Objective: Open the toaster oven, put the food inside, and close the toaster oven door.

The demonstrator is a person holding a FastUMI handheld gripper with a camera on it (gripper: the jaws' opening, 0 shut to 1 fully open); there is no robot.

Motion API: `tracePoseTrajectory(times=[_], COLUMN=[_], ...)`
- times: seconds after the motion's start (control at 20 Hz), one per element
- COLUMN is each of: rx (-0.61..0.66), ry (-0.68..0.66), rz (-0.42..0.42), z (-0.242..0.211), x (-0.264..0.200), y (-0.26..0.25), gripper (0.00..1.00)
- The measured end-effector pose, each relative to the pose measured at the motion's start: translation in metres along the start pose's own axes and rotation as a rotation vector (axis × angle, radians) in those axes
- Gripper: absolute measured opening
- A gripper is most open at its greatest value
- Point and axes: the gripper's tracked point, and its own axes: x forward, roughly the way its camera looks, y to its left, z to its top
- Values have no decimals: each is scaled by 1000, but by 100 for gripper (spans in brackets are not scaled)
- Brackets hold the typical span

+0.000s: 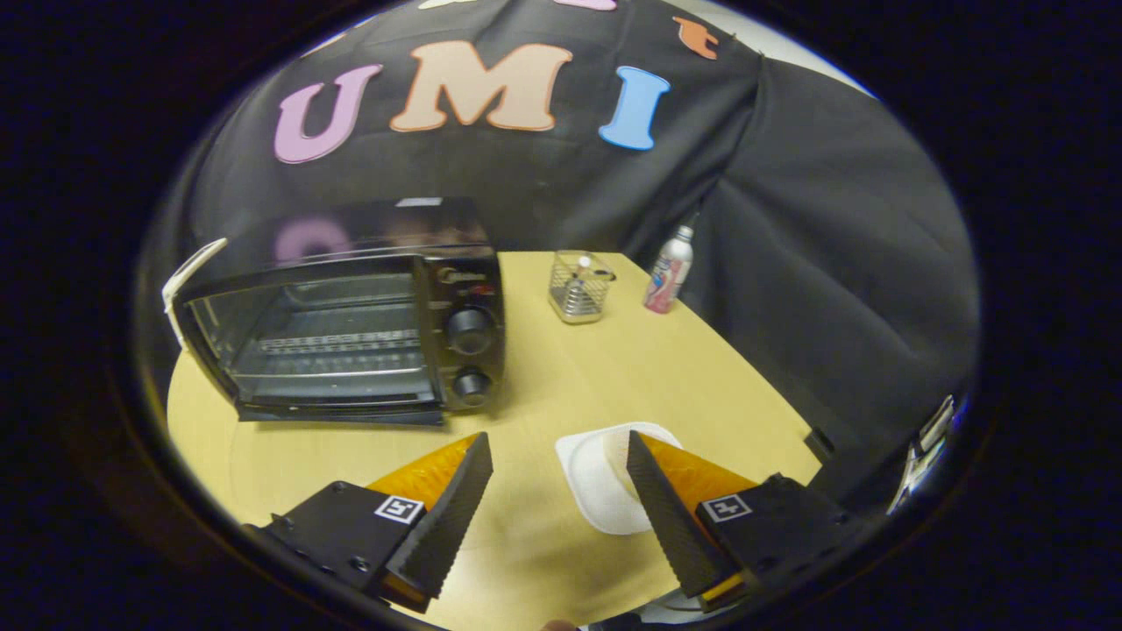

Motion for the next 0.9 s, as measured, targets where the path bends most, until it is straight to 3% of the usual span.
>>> tracePoseTrajectory(times=[0.15,0.45,0.9], rx=[48,93,107], ry=[70,176,292], rz=[-58,-99,-31], z=[-18,-56,-90], x=[24,66,106], y=[-31,-71,-72], gripper=[99,99,99])
